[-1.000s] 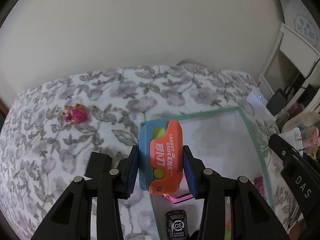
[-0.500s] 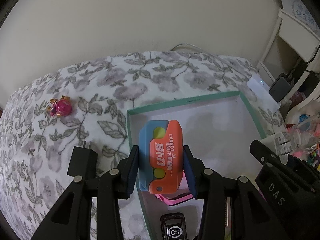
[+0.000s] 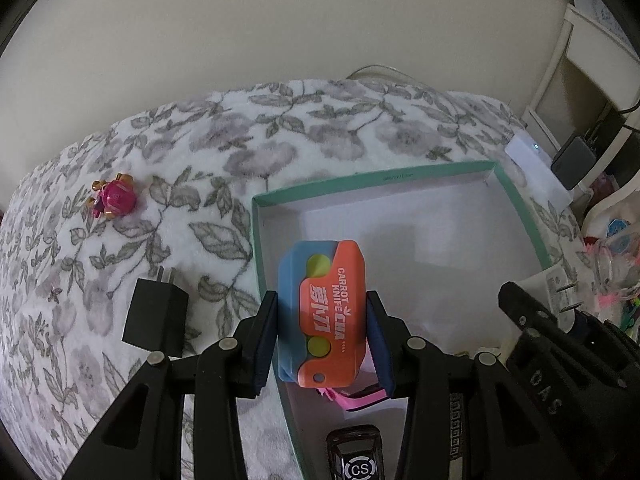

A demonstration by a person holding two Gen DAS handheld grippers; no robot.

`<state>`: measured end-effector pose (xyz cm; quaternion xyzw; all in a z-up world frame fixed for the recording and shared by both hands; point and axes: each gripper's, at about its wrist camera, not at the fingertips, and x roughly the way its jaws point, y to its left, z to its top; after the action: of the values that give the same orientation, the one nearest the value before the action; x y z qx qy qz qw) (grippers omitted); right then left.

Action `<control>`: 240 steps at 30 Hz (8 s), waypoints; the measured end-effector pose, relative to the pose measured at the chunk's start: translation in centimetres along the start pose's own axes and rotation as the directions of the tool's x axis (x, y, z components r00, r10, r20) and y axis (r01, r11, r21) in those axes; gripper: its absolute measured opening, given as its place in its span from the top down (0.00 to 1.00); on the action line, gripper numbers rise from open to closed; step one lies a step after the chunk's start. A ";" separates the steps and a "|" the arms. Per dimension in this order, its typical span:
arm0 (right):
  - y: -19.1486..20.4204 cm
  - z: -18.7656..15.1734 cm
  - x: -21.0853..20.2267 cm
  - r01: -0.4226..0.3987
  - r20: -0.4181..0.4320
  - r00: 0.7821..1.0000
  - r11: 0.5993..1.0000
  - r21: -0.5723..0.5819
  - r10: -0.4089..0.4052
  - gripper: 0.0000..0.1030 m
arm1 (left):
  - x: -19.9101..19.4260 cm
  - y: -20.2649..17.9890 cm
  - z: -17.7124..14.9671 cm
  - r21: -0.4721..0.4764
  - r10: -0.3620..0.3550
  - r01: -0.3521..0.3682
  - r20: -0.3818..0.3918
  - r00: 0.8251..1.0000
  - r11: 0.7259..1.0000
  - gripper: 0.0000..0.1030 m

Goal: Organize rigid objects
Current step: 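Lower the toy knife and white charger into the tray and open both grippers, then move the left gripper toward the dog figurine while the right gripper approaches the black charger, then grasp the dog figurine with the left gripper while the right gripper grasps the black charger, then carry the dog figurine and black charger over the tray with both grippers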

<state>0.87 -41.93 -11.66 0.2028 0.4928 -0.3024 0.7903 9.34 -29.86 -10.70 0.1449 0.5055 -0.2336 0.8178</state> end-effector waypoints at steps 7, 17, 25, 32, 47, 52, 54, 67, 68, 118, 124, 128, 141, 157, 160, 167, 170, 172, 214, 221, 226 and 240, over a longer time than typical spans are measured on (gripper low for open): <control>0.5 -0.6 1.1 0.002 -0.031 1.000 1.000 -0.014 -0.003 0.67 | 1.2 0.0 -0.4 0.005 0.011 -0.011 -0.028 1.000 1.000 0.58; 0.5 -0.7 1.3 0.015 -0.050 0.999 1.000 -0.014 -0.015 0.67 | 1.4 -0.1 -0.5 0.005 0.007 -0.007 -0.045 0.999 1.000 0.57; 0.7 0.2 -0.6 0.020 -0.011 1.000 1.000 -0.023 -0.021 0.64 | 0.4 0.1 0.1 -0.021 -0.026 0.025 -0.042 0.999 0.999 0.57; 0.3 1.2 -3.5 0.009 0.057 0.998 1.000 0.000 -0.009 0.60 | -2.6 0.5 1.2 -0.031 -0.045 0.045 0.012 0.999 0.999 0.50; 0.2 2.1 -6.7 0.022 0.112 0.993 1.000 0.012 -0.024 0.34 | -6.7 4.0 2.5 -0.114 0.060 -0.050 0.084 0.995 0.992 0.32; 0.0 2.0 -6.3 0.030 0.093 0.995 0.999 0.020 -0.032 0.19 | -6.2 4.8 2.6 -0.133 0.105 -0.096 0.065 0.992 0.986 0.17; -0.1 2.0 -6.1 0.031 0.088 0.996 0.999 0.024 -0.033 0.16 | -5.7 5.0 2.6 -0.139 0.118 -0.110 0.045 0.992 0.984 0.17; 0.5 1.6 -4.6 0.023 0.047 0.999 1.000 0.020 -0.024 0.00 | -3.2 6.3 1.9 -0.181 0.136 -0.142 -0.046 0.990 0.973 0.14; 0.6 1.5 -4.3 0.024 0.040 0.999 1.000 0.018 -0.024 0.00 | -2.8 6.4 1.8 -0.185 0.135 -0.144 -0.061 0.989 0.972 0.14; 21.6 -3.4 -3.4 -0.240 -0.024 0.970 0.935 -0.263 0.242 0.00 | -3.8 31.0 -2.9 -0.485 0.237 -0.311 -0.208 0.949 0.818 0.14; 23.5 -4.5 -0.9 -0.234 -0.050 0.972 0.926 -0.296 0.230 0.00 | -2.7 31.4 -2.7 -0.484 0.218 -0.294 -0.208 0.954 0.824 0.14; 23.9 -4.7 0.6 -0.225 -0.059 0.974 0.932 -0.285 0.217 0.00 | -2.0 31.4 -2.6 -0.480 0.206 -0.285 -0.210 0.956 0.830 0.14; 24.1 -4.5 2.8 -0.214 -0.067 0.977 0.943 -0.256 0.204 0.26 | 0.5 31.0 -2.7 -0.460 0.182 -0.272 -0.231 0.956 0.845 0.14; 24.4 -4.1 3.3 -0.259 -0.085 0.966 0.925 -0.279 0.245 0.57 | 1.7 28.7 -1.6 -0.456 0.127 -0.203 -0.192 0.973 0.866 0.14; 24.3 -3.6 3.5 -0.263 -0.079 0.965 0.925 -0.274 0.251 0.57 | 2.0 28.2 -1.0 -0.460 0.111 -0.174 -0.160 0.981 0.871 0.14; 24.2 -1.9 4.3 -0.265 -0.056 0.964 0.928 -0.262 0.260 0.57 | 3.4 26.6 1.2 -0.435 0.058 -0.089 -0.084 0.995 0.896 0.14; 24.0 -0.9 4.5 -0.261 -0.043 0.965 0.930 -0.259 0.258 0.57 | 3.6 26.0 2.4 -0.422 0.041 -0.055 -0.042 0.998 0.905 0.14; 23.7 -0.3 4.7 -0.267 -0.039 0.963 0.931 -0.250 0.266 0.57 | 3.7 25.7 3.1 -0.405 0.039 -0.043 -0.018 0.999 0.913 0.14; 22.7 0.2 4.4 -0.304 -0.059 0.952 0.929 -0.211 0.299 0.57 | 6.6 23.0 5.5 -0.272 0.011 0.016 0.095 0.995 0.962 0.20; 22.2 -1.4 2.2 -0.294 -0.070 0.956 0.930 -0.219 0.286 0.57 | 4.1 22.9 3.4 -0.317 0.005 0.024 0.089 0.996 0.948 0.20; 21.3 -2.7 -0.2 -0.278 -0.066 0.960 0.933 -0.226 0.270 0.57 | 1.2 22.3 1.3 -0.346 0.004 0.032 0.102 0.995 0.938 0.20; 18.3 -6.7 -8.6 -0.261 -0.020 0.965 0.941 -0.215 0.263 0.57 | -7.5 19.9 -5.0 -0.440 -0.027 0.112 0.194 0.981 0.891 0.20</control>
<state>6.06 -21.98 -6.41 0.1782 0.4878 -0.1405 0.8429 13.21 -8.85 -6.18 -0.0880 0.4737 -0.1520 0.8630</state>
